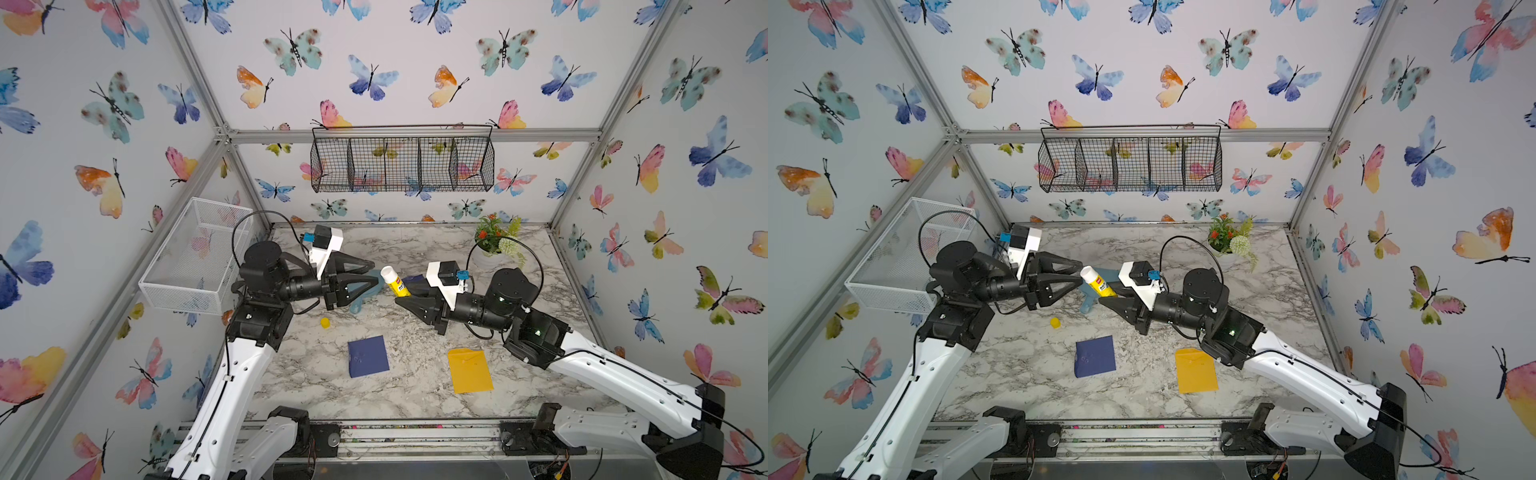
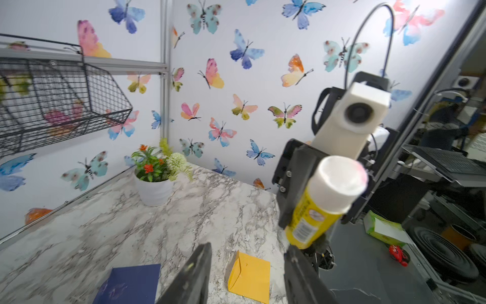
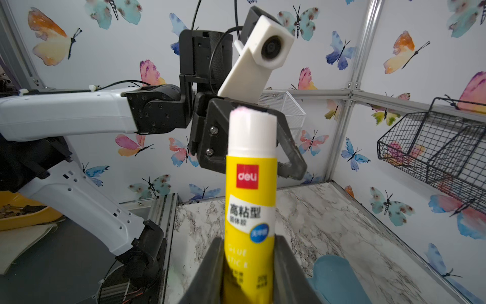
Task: Seal the envelope with a glue stick
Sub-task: Unscrew the glue stick.
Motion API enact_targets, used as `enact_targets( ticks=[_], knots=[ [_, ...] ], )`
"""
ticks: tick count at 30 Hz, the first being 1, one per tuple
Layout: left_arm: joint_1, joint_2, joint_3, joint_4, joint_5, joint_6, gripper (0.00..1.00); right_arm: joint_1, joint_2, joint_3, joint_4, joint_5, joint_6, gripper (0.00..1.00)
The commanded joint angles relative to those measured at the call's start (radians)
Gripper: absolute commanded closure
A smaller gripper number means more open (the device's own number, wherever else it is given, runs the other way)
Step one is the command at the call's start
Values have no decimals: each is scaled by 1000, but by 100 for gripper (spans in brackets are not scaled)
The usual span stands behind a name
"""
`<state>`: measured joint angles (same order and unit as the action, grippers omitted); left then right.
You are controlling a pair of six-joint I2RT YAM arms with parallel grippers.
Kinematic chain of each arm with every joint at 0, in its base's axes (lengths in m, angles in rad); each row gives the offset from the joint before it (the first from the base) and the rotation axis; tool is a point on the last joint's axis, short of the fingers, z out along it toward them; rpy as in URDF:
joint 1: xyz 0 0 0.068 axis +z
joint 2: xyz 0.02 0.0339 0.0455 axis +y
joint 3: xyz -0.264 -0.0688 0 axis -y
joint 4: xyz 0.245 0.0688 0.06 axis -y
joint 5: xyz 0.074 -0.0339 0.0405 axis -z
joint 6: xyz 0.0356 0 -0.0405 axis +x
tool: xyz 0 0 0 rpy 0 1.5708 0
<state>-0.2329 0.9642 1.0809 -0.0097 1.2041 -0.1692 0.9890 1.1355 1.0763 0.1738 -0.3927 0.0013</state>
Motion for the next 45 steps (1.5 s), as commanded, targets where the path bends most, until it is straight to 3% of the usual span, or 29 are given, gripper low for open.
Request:
enact_targets(
  ticks=[1, 12, 22, 39, 42, 45],
  knots=[
    [-66, -50, 20, 42, 77, 54, 51, 0, -18, 17, 72, -53, 49, 98],
    [-227, -31, 49, 82, -13, 46, 46, 0, -7, -7, 160, -193, 72, 98],
    [-232, -30, -3, 273, -90, -98, 49, 0, -12, -40, 197, -259, 56, 98],
    [-255, 5, -5, 306, -54, -116, 82, 0, -10, -47, 211, -257, 40, 98],
    [-256, 5, -6, 303, -68, -120, 66, 0, -13, -48, 211, -250, 31, 98],
    [-257, 6, -6, 302, -79, -125, 57, 0, -13, -42, 208, -252, 23, 98]
  ],
)
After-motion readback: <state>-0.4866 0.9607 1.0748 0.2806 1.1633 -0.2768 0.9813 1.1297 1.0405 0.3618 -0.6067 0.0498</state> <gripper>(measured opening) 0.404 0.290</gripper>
